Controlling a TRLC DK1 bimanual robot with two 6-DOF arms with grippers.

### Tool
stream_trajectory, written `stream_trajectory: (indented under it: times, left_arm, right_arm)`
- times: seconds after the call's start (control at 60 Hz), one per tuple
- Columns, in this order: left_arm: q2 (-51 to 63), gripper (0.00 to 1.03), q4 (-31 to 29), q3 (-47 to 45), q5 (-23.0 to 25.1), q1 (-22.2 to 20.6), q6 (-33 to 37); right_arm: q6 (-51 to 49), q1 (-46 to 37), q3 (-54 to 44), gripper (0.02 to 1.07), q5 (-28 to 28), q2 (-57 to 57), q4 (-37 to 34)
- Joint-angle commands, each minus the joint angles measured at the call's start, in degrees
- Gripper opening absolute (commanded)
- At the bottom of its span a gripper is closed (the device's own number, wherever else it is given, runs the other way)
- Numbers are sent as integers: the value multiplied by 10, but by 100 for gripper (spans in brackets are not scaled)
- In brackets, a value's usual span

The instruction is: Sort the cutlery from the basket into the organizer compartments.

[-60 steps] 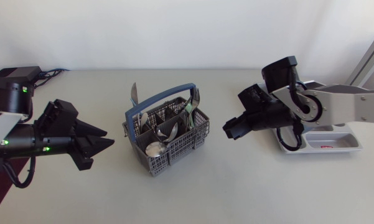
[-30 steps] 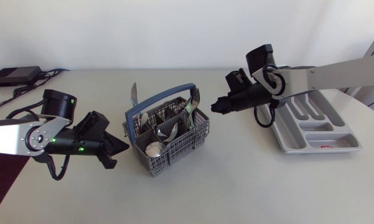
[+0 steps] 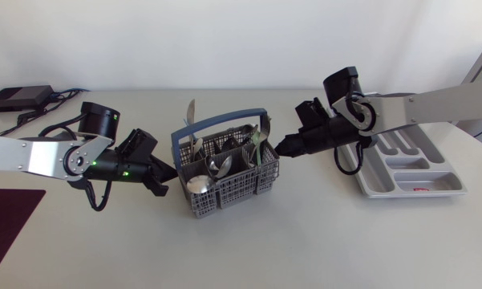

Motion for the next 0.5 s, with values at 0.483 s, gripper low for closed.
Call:
stream_trajectory:
  times: [0.483]
  left_arm:
    - [76,6,18,71,6,-26,-14]
  right_arm:
    - [7,52,-166,11,75,-144,-4]
